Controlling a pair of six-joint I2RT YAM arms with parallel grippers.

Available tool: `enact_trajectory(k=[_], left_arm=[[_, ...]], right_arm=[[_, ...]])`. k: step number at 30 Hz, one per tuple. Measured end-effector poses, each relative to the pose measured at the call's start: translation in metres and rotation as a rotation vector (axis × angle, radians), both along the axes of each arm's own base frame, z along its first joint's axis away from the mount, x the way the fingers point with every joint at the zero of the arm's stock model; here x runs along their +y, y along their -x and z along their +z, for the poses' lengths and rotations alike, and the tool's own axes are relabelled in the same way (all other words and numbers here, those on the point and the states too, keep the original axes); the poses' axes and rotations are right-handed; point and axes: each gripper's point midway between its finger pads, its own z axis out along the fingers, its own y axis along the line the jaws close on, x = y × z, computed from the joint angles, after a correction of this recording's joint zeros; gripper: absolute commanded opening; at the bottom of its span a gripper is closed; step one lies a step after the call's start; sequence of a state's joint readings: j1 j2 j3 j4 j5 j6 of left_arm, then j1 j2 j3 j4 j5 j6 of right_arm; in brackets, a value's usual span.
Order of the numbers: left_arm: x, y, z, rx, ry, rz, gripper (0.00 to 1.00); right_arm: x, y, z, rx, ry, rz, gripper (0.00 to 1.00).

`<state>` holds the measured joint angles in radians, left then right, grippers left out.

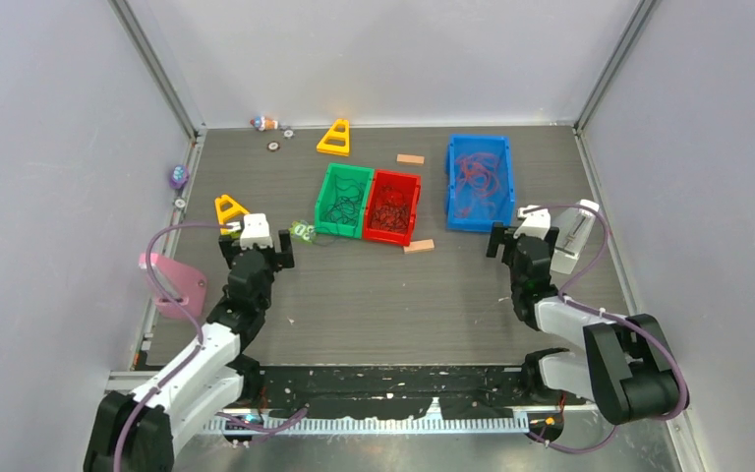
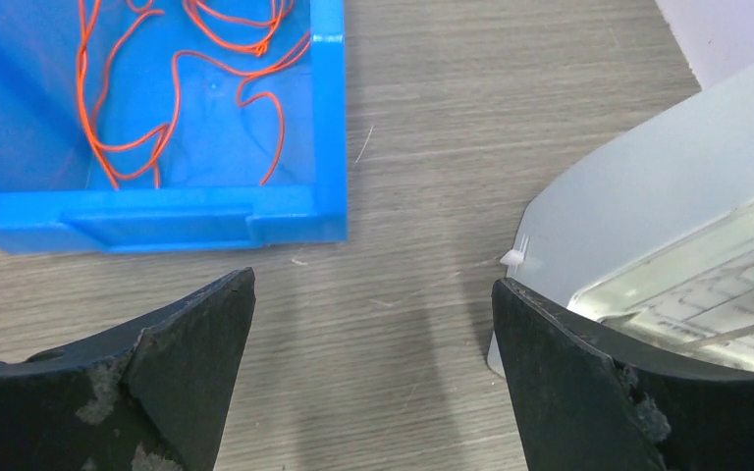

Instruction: Untangle the cables

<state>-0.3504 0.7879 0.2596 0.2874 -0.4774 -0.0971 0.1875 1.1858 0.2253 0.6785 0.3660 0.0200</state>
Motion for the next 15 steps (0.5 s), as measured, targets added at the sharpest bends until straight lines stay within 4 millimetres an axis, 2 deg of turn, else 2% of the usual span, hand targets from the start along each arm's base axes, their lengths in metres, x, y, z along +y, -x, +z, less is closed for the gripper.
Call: enact_trajectory(k=[2,4,7,9,10,12,14,15], left_arm=[[0.005,-0.008,0.006,-0.041,-0.028,0.027,0.95],[0.011,-0.015,0.005,-0.066,-0.049,0.052,0.92],[0.023,-0.023,-0.016,-0.004,-0.089,0.093,0.88],[0.032,-0.028,-0.033,0.065,-0.112,0.111,0.84],[0.033,-0.031,-0.036,0.085,-0.120,0.111,0.87],[0.034,-0.038,-0.032,0.086,-0.120,0.103,0.91],[0.031,-0.041,-0.026,0.062,-0.110,0.086,0.91],[0.030,-0.041,-0.023,0.048,-0.105,0.077,0.91]], right_arm=[[-0.003,-0.003,0.001,-0.001,0.008,-0.005,0.99],[-0.004,-0.007,0.009,-0.028,0.021,-0.002,1.00],[-0.003,-0.015,0.020,-0.079,0.053,0.019,1.00],[-0.004,-0.020,0.020,-0.092,0.067,0.018,1.00],[-0.005,-0.022,0.016,-0.086,0.071,0.016,1.00],[-0.010,-0.022,0.011,-0.088,0.072,-0.004,0.98],[-0.017,-0.020,0.009,-0.106,0.070,-0.028,0.92],[-0.018,-0.019,0.008,-0.107,0.069,-0.033,0.98]])
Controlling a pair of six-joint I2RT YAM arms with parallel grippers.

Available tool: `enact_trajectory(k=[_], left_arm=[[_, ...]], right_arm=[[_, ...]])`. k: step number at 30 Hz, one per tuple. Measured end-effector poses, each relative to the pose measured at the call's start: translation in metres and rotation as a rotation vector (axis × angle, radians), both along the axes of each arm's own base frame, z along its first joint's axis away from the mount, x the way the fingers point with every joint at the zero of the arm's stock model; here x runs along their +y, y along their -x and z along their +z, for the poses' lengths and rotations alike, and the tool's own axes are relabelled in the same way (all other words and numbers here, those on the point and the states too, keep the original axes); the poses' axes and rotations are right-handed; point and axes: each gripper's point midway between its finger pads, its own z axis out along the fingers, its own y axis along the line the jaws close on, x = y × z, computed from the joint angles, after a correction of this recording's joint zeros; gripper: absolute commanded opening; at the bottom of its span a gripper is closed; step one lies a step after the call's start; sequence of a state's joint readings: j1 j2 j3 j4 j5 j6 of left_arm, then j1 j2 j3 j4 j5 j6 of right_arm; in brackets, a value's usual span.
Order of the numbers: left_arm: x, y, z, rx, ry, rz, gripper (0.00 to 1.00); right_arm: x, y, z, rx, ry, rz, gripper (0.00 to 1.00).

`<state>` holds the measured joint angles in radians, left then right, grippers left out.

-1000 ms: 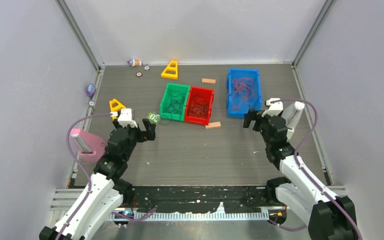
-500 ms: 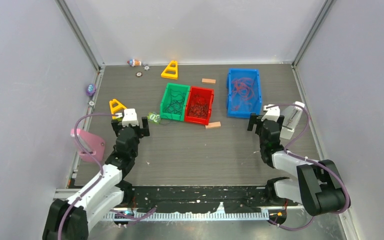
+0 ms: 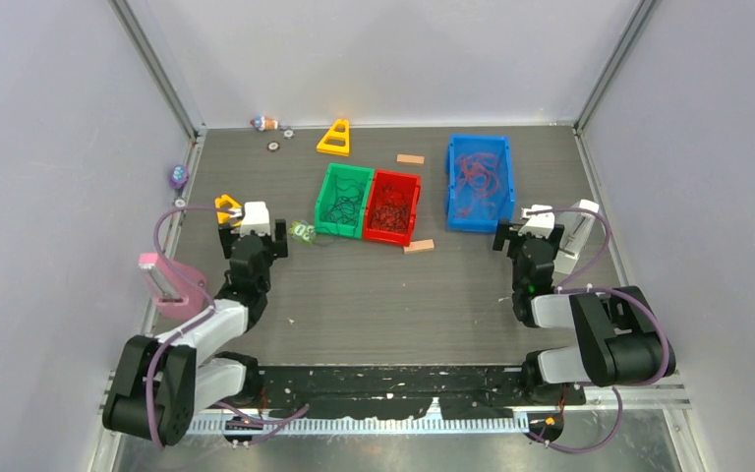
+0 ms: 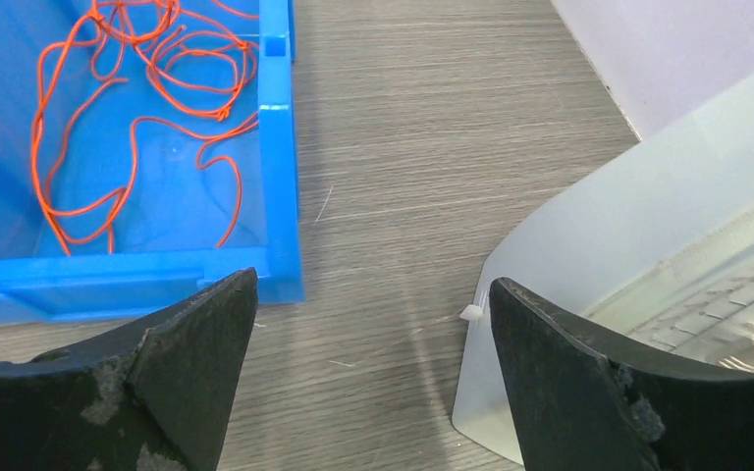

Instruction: Untangle the cables

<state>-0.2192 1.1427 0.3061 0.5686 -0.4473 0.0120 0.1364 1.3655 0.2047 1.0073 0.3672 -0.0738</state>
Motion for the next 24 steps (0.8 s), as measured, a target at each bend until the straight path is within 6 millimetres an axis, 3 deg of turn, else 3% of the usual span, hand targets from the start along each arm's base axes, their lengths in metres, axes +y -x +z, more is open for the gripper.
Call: enact_trajectory(k=[5,9,12,14,16,18,19,24], left_arm=[[-0.004,0.012,0.011,-0.095,0.034,-0.053,0.87],[-0.005,0.018,0.005,-0.117,0.006,-0.092,0.88],[-0.004,0.011,-0.001,-0.119,-0.021,-0.109,0.90],[-0.003,0.006,-0.010,-0.097,-0.028,-0.120,0.81],[-0.001,0.005,-0.017,-0.073,-0.014,-0.142,0.85],[0.004,0.000,-0.017,-0.085,0.000,-0.153,0.82],[0.005,-0.001,-0.020,-0.068,0.010,-0.160,0.97],[0.003,-0.007,-0.009,-0.109,0.038,-0.188,1.00]], right_arm=[[-0.003,0.000,0.007,-0.043,-0.005,-0.013,0.95],[-0.003,-0.002,0.013,-0.070,-0.009,-0.014,0.95],[-0.003,-0.002,0.015,-0.076,-0.010,-0.014,0.95],[-0.003,-0.003,0.015,-0.077,-0.010,-0.014,0.95],[-0.003,-0.002,0.015,-0.077,-0.010,-0.014,0.95],[-0.003,-0.003,0.015,-0.079,-0.010,-0.014,0.95],[-0.003,-0.003,0.016,-0.080,-0.011,-0.014,0.95],[-0.003,-0.003,0.016,-0.083,-0.011,-0.014,0.95]])
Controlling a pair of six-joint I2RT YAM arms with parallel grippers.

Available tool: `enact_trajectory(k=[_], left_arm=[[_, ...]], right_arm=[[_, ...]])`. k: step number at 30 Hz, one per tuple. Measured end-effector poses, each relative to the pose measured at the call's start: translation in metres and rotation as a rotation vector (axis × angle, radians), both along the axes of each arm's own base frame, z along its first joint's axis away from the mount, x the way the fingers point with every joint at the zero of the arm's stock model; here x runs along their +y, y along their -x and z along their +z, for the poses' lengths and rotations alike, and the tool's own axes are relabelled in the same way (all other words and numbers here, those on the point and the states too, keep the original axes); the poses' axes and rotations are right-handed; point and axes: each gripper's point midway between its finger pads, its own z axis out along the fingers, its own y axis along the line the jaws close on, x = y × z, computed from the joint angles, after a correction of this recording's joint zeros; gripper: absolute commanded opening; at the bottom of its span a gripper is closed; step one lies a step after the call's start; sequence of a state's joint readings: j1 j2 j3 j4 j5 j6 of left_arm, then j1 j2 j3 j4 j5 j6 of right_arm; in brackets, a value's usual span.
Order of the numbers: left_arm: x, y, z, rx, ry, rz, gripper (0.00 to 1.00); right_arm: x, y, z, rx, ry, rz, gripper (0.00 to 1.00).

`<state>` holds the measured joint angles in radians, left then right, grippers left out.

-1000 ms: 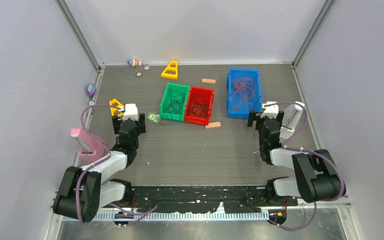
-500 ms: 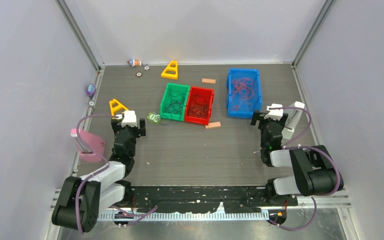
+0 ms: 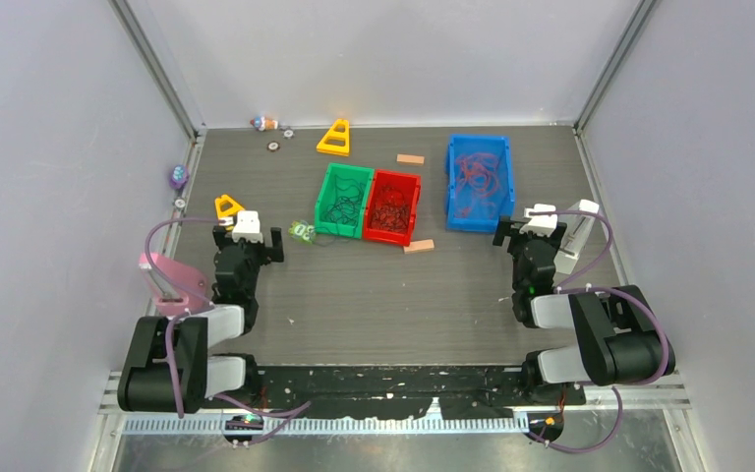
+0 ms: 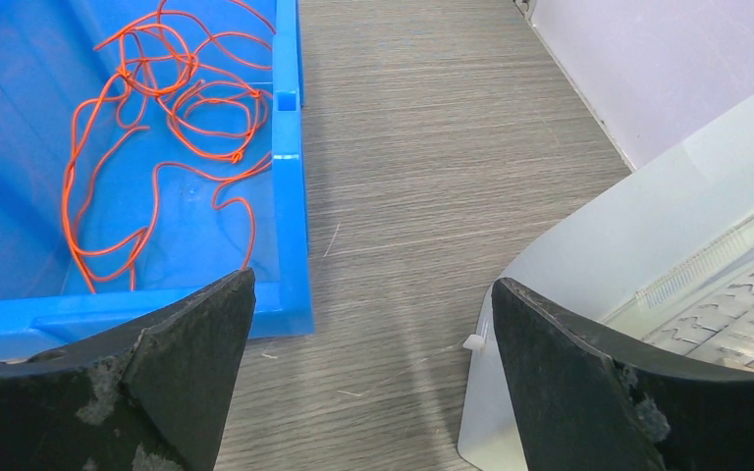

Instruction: Untangle the cables

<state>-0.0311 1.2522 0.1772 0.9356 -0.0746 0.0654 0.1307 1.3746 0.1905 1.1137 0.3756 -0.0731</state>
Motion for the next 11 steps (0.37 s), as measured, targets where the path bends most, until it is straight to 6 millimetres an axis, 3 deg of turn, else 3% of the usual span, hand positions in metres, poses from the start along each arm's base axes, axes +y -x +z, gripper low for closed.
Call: enact_trajectory(k=[11], left_arm=[[-0.0088,-0.0015,0.0008,0.000,0.013,-0.048,1.00]], right_arm=[[0.0000,0.0000,0.0001,0.000,0.000,0.000,0.95]])
